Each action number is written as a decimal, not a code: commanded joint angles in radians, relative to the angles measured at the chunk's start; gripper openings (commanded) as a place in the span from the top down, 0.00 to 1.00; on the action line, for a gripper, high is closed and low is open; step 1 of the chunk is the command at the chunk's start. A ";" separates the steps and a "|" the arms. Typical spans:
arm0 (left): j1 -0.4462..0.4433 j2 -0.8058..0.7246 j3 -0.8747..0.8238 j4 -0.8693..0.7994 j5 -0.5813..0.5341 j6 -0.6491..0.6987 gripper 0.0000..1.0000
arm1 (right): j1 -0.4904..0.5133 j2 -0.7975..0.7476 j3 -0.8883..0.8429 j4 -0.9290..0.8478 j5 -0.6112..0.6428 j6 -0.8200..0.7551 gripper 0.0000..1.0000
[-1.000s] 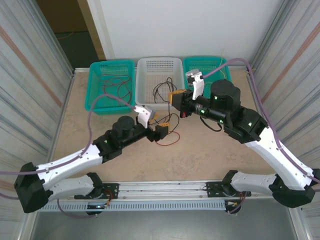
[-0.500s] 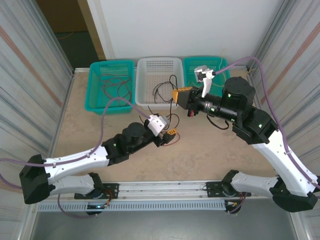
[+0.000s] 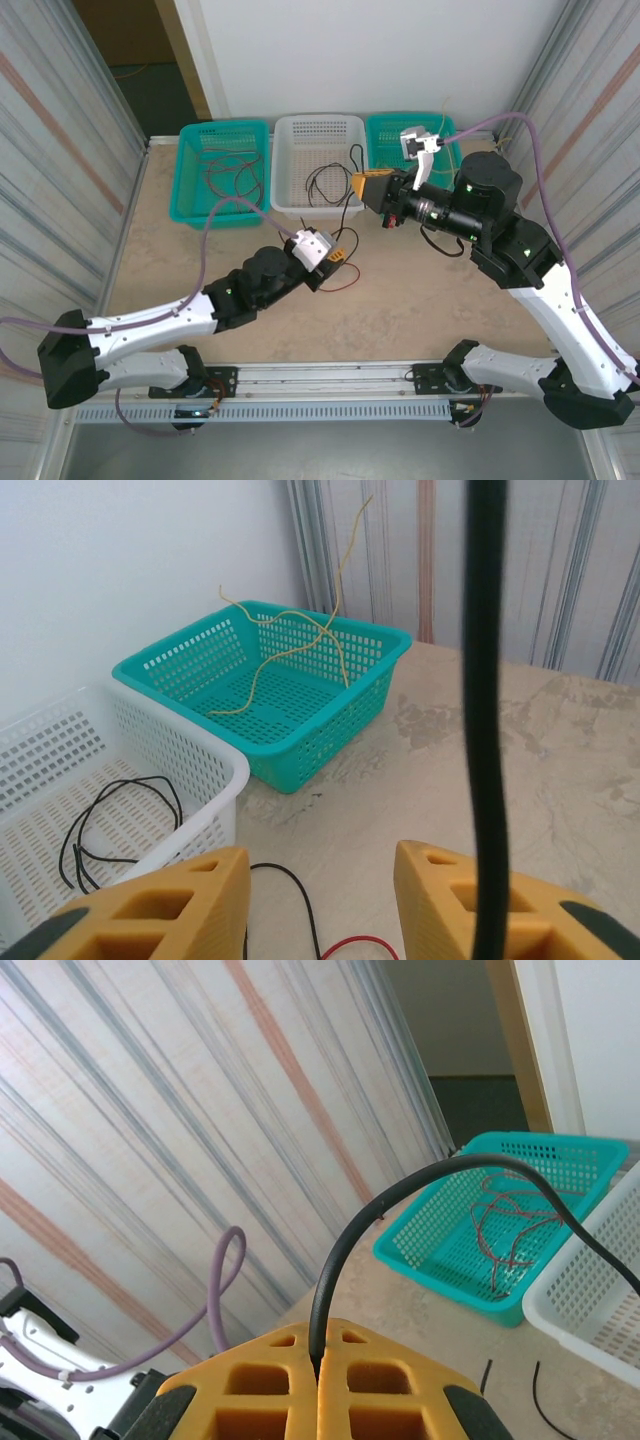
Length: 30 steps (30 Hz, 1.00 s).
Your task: Untangle the cables
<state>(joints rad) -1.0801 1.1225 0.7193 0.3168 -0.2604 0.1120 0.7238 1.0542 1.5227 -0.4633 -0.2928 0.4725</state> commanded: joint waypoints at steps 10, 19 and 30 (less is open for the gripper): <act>0.040 -0.042 -0.008 -0.003 0.024 -0.357 0.98 | -0.010 -0.054 -0.081 0.138 -0.044 0.070 1.00; 0.085 -0.054 -0.096 0.076 0.140 -0.515 0.63 | -0.019 -0.102 -0.113 0.159 -0.005 0.081 1.00; 0.085 -0.087 -0.109 0.028 0.130 -0.518 0.67 | -0.028 -0.085 -0.107 0.149 -0.006 0.092 1.00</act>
<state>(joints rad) -0.9947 1.0706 0.6125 0.3462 -0.1127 -0.3943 0.6998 0.9665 1.4021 -0.3363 -0.3080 0.5434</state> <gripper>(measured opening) 0.324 0.060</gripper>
